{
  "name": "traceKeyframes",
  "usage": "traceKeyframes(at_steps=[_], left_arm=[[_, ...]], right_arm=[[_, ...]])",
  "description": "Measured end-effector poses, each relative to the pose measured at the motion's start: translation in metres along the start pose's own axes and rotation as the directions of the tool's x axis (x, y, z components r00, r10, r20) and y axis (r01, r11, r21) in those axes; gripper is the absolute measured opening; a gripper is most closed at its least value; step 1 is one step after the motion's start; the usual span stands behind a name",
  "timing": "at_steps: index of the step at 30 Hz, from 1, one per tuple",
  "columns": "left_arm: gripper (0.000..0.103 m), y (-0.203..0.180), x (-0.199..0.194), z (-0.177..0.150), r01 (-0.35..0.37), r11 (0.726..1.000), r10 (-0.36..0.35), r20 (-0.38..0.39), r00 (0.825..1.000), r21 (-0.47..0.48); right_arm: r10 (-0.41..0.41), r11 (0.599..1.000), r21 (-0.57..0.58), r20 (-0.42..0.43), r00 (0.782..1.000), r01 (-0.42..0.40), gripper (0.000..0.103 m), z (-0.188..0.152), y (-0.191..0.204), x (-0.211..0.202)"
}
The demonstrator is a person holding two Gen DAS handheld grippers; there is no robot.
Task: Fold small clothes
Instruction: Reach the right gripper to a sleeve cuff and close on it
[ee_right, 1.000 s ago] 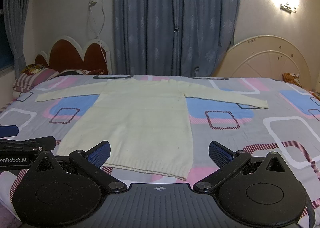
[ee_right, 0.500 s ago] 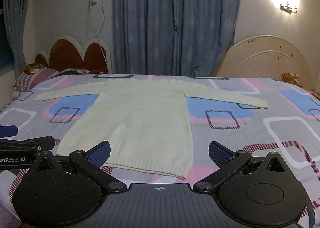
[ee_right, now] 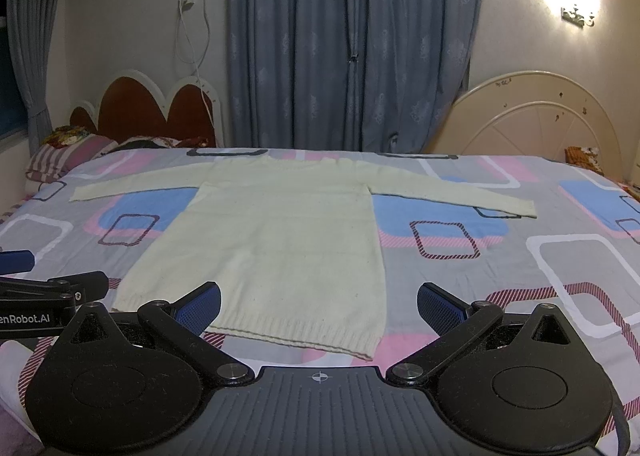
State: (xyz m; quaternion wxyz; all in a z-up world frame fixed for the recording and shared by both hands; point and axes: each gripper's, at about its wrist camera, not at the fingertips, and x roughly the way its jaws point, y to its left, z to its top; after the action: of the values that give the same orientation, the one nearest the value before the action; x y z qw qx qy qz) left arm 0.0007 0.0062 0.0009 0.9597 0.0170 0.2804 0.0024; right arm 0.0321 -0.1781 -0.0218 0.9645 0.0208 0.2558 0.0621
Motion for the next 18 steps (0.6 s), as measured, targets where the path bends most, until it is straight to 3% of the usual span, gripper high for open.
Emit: traceKeyframes(at_steps=[8, 13, 18], left_arm=[[0.103, -0.006, 0.009, 0.008, -0.01, 1.0, 0.01, 0.034, 0.999, 0.001], [0.103, -0.005, 0.036, 0.02, 0.095, 0.994, -0.095, 0.007, 0.995, -0.053], [0.103, -0.007, 0.068, 0.037, 0.172, 0.982, -0.17, 0.034, 0.985, -0.079]], right_arm=[[0.016, 1.0, 0.022, -0.032, 0.999, -0.016, 0.103, 0.005, -0.01, 0.01], [0.015, 0.997, 0.073, -0.069, 0.998, -0.01, 0.103, 0.012, -0.036, 0.025], [0.008, 0.987, 0.163, -0.135, 0.991, 0.014, 0.103, 0.017, -0.079, 0.052]])
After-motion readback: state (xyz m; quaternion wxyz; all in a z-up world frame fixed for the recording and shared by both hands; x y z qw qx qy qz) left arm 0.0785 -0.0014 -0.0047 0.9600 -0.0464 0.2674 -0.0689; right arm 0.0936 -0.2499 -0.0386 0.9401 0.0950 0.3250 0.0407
